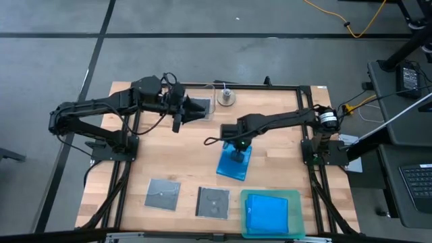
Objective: Pick & place jewel cases by type
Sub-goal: Put the blue cd case into the green bin
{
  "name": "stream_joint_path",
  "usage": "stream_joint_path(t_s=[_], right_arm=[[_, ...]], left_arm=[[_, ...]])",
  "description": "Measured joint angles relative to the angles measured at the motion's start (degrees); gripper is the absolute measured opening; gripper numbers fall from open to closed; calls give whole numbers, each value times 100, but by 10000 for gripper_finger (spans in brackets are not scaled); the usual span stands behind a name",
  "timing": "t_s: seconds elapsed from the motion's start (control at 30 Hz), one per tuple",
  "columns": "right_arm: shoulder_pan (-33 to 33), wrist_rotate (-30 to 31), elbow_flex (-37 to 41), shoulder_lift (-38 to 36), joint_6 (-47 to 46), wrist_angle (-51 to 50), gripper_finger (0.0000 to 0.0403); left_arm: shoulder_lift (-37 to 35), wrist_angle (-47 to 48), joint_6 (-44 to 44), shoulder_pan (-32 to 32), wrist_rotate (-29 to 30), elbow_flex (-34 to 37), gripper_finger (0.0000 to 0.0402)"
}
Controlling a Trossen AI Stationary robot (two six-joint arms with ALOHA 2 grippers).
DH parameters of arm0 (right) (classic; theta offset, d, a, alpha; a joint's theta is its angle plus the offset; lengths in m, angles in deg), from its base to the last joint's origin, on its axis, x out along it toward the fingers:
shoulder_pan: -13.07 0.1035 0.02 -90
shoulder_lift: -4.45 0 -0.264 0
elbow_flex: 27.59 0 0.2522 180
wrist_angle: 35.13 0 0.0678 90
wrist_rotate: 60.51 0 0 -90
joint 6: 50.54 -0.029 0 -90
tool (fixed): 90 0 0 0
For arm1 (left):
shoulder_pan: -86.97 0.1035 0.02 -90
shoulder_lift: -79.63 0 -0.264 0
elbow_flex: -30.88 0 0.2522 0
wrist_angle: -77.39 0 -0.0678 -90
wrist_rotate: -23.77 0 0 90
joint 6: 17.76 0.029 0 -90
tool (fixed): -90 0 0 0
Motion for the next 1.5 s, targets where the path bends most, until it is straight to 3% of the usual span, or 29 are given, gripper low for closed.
stream_joint_path(t_s=[0.2, 0.47, 0.63, 0.97, 1.1, 1.5], right_arm=[[465, 177, 744, -827, -929, -307, 3], [1002, -188, 2628, -2454, -2937, 937, 3], [1090, -250, 3735, -2969, -3618, 2016, 3], [647, -569, 4906, -2743, -3510, 3826, 3], [442, -725, 5019, -2558, -3060, 3995, 3], [-179, -1351, 4977, -1953, -2144, 4459, 4]], left_arm=[[-60, 802, 54, -240, 127, 2, 145], [-43, 1043, 79, -483, 238, 316, 145], [-38, 892, -465, -577, 658, 883, 145], [88, -32, -1956, -580, 1447, 2363, 145], [382, -291, -2558, -696, 1463, 2743, 145], [1845, -1803, -3480, -1168, 1189, 2872, 145]])
